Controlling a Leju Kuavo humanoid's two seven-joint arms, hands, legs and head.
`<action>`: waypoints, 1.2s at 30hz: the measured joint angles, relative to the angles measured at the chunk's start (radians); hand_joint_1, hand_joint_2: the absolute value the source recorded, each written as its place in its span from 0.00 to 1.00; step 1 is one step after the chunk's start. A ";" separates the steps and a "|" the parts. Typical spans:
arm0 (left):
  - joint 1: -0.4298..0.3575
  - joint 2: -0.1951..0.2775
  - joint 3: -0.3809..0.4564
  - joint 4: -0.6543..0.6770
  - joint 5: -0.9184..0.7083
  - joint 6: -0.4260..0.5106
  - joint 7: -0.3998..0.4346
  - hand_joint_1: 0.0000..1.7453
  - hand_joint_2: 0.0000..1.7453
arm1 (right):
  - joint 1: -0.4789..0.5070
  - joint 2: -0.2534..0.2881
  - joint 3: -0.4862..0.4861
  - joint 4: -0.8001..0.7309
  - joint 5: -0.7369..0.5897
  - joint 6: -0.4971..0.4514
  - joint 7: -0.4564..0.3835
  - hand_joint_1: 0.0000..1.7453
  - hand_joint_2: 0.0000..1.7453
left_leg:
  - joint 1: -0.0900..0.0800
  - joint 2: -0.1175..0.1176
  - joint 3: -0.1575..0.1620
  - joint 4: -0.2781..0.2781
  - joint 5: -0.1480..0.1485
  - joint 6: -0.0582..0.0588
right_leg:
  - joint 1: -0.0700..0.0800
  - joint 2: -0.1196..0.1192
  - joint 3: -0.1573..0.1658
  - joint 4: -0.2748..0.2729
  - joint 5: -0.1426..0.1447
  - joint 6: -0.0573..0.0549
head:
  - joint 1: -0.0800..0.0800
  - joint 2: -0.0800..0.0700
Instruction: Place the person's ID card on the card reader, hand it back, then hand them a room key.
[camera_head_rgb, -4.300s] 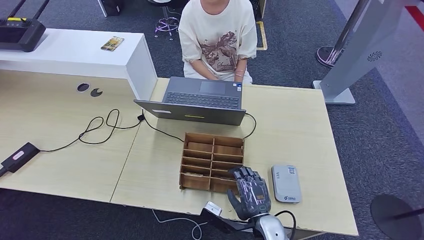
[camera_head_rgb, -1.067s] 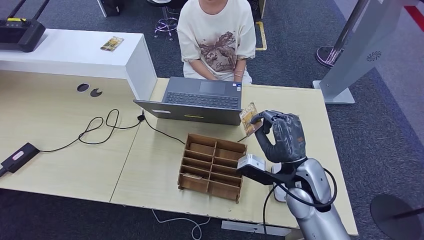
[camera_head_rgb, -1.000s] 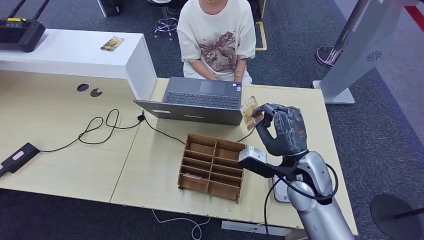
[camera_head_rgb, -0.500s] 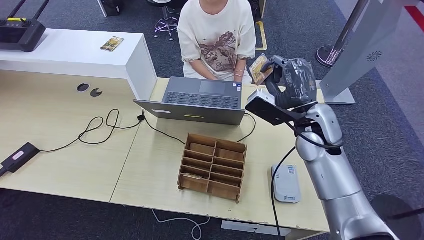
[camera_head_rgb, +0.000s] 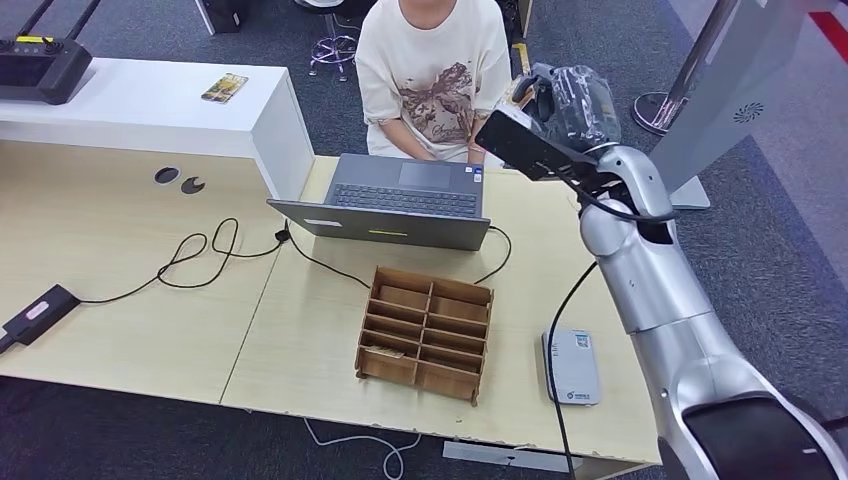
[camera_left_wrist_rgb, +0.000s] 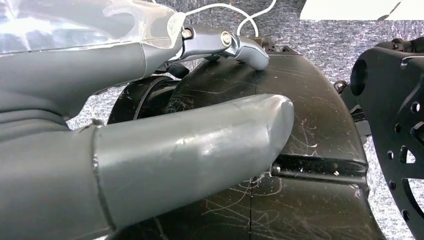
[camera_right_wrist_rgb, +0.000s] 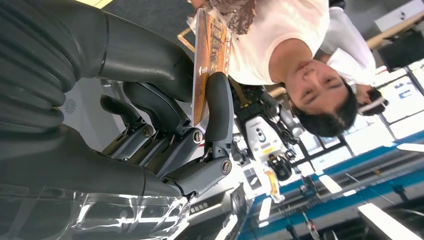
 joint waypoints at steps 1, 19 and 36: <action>-0.001 0.000 0.000 0.000 0.000 -0.002 0.000 0.00 0.00 | -0.025 0.011 0.000 0.035 0.000 0.006 0.008 1.00 1.00 | 0.000 0.000 0.000 0.000 0.000 0.000 | 0.000 0.000 0.000 0.000 0.000 0.000 | 0.000 0.000; -0.006 0.008 0.000 0.000 0.000 -0.027 0.007 0.00 0.00 | -0.240 0.089 -0.068 0.424 -0.066 0.079 0.110 1.00 1.00 | 0.000 0.000 0.000 0.000 0.000 -0.001 | 0.000 0.000 0.000 0.000 0.001 -0.001 | 0.000 0.000; -0.006 0.012 0.016 0.000 0.000 -0.034 0.026 0.00 0.00 | -0.247 0.089 -0.135 0.542 -0.068 0.090 0.199 1.00 1.00 | 0.000 0.000 0.000 0.000 0.000 -0.001 | 0.000 0.000 0.000 0.000 0.001 -0.001 | 0.000 0.000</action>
